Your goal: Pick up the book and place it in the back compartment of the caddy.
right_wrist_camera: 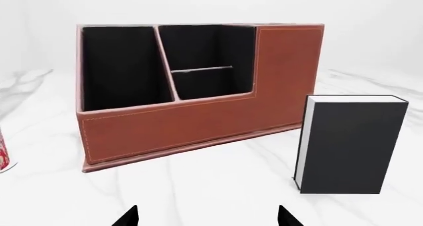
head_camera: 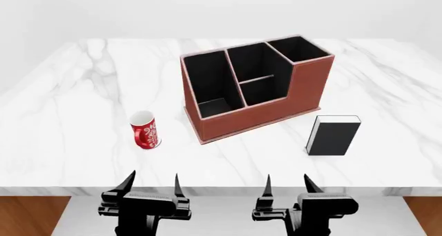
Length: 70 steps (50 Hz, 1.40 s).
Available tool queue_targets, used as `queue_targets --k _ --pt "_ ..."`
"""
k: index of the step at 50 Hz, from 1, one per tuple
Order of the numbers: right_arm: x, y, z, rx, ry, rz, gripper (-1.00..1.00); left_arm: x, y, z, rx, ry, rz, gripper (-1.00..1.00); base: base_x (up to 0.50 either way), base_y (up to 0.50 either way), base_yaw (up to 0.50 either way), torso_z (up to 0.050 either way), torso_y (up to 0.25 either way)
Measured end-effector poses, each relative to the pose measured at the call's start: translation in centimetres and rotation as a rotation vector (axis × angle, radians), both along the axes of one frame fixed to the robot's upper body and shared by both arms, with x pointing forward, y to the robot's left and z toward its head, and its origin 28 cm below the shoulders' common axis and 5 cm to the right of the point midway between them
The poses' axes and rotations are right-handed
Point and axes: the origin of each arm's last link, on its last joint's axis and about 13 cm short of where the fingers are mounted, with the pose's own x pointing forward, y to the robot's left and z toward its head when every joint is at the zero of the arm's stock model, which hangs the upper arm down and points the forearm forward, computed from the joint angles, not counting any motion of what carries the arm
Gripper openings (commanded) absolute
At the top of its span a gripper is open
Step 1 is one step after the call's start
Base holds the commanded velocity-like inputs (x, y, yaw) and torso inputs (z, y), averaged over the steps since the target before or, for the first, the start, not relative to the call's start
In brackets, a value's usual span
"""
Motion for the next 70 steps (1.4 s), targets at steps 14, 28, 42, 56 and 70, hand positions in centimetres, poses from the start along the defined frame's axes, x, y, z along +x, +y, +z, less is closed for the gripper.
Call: queue_targets --k 14,28,42,56,70 --pt "-1.8 -2.5 6.8 0.087 -0.426 -0.088 1.0 -1.5 2.0 6.8 0.02 -0.41 0.137 1.0 0.0 0.0 0.0 0.0 0.0" --pt "-7.6 -5.8 14.7 0.073 -1.041 -0.221 1.0 -4.3 3.4 11.8 0.034 -0.724 0.242 1.0 0.0 0.0 0.0 0.0 0.0" --pt "-11.7 -6.6 18.0 0.001 -1.347 -0.238 1.0 -5.5 3.7 13.4 0.02 -0.824 0.266 1.0 0.0 -0.1 0.0 0.0 0.0" --pt "-12.5 -6.6 18.5 -0.005 -1.408 -0.219 1.0 -5.9 3.6 13.7 0.009 -0.853 0.262 1.0 0.0 -0.5 0.0 0.0 0.0" --pt "-12.1 -6.3 18.5 -0.005 -1.357 -0.189 1.0 -5.8 3.5 13.6 0.008 -0.852 0.251 1.0 0.0 -0.32 0.0 0.0 0.0"
